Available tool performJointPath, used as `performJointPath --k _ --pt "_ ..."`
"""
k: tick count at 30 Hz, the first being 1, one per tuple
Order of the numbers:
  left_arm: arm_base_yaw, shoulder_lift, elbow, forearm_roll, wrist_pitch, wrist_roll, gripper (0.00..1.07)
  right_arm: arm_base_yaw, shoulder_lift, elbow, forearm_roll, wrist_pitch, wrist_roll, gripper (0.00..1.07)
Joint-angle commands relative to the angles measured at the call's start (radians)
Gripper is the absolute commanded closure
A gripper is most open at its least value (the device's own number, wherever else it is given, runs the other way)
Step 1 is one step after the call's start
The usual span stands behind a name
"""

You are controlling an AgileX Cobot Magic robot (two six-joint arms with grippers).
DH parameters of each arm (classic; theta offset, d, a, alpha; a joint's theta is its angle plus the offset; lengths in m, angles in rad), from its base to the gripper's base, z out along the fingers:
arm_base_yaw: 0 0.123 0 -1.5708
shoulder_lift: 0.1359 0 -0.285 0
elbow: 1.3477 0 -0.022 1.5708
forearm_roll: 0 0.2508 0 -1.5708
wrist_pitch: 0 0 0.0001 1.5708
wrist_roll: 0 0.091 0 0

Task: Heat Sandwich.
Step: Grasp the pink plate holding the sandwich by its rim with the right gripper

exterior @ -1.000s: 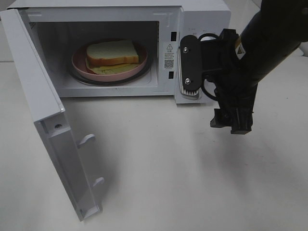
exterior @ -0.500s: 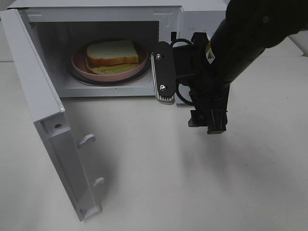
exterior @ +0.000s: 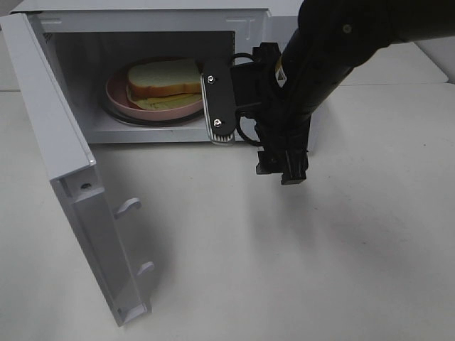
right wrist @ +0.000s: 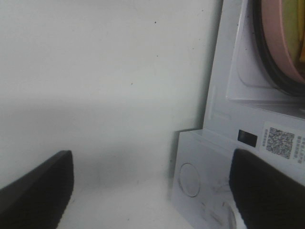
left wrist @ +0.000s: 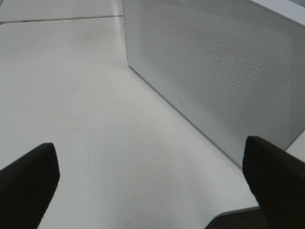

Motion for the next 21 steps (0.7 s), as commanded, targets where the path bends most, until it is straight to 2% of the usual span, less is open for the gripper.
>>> performJointPath --k 1,21 --pt "0.004 -0.022 0.004 -0.004 -0.008 -0.003 0.03 0.003 0.025 -0.031 0.009 -0.024 -0.010 0.23" --pt "0.004 -0.022 0.004 -0.004 -0.008 -0.003 0.03 0.003 0.193 -0.204 0.029 -0.051 -0.011 0.24"
